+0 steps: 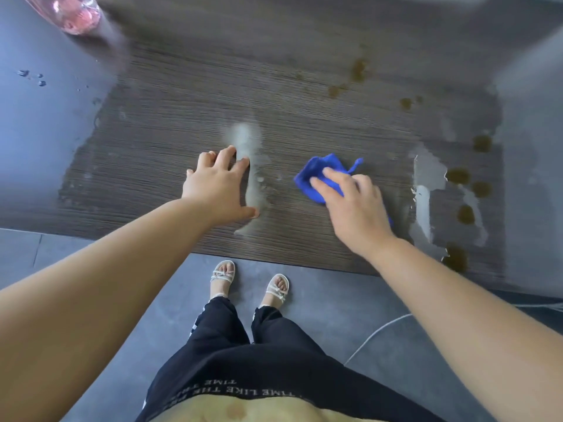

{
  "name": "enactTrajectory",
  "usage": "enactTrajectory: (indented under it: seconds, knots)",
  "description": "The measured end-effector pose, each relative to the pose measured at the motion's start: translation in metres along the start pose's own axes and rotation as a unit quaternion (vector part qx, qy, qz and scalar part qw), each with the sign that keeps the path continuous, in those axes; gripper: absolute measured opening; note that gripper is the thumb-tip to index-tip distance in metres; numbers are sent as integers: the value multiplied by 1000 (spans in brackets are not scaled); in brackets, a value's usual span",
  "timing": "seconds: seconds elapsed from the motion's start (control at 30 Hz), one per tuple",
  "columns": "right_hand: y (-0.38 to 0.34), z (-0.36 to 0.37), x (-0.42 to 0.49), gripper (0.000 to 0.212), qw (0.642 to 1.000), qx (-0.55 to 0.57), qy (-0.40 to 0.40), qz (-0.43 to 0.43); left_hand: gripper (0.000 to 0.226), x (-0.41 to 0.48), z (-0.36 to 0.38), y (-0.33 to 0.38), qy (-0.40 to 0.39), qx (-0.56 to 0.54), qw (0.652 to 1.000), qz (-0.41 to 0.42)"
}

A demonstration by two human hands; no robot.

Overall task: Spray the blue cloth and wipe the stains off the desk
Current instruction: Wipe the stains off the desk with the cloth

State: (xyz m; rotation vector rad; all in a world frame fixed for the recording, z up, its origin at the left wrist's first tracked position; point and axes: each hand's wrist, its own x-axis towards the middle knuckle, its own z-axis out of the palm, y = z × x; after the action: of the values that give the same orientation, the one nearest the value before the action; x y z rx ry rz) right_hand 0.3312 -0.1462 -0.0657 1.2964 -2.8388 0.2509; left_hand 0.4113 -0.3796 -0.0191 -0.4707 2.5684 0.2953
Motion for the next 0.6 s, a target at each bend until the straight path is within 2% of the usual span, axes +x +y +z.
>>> enactTrajectory:
  seconds: [0.07,0.13,0.17,0.2,0.3,0.37,0.43,0.5,0.57,0.6]
  knots:
    - [17,-5,24,54,994,-14,3,107,100,0,0,0,-8,6,1000,-1]
    - [9,1,56,55,974,-12,-12,228,102,2,0,2,-8,1,1000,-7]
    - [-5,3,69,54,968,-9,-18,249,102,2,1,2,-6,-2,1000,-9]
    - [-24,3,76,53,970,5,-17,241,102,2,1,2,-5,-5,1000,-10]
    - [-62,14,58,53,998,30,11,60,102,2,3,1,5,-22,1000,-12]
    - [-47,15,31,54,999,18,-6,-38,104,2,4,1,4,-29,1000,-13]
    - [-10,8,23,50,998,2,-3,-70,105,3,4,2,-2,-25,1000,-12]
    - [15,-2,34,47,1000,-12,8,12,105,3,3,3,-6,-24,1000,-13]
    - [9,3,57,49,986,-13,-3,167,105,3,2,4,-8,-27,1000,-14]
    - [-9,5,65,51,977,-10,-11,213,105,3,1,4,-8,-29,999,-14]
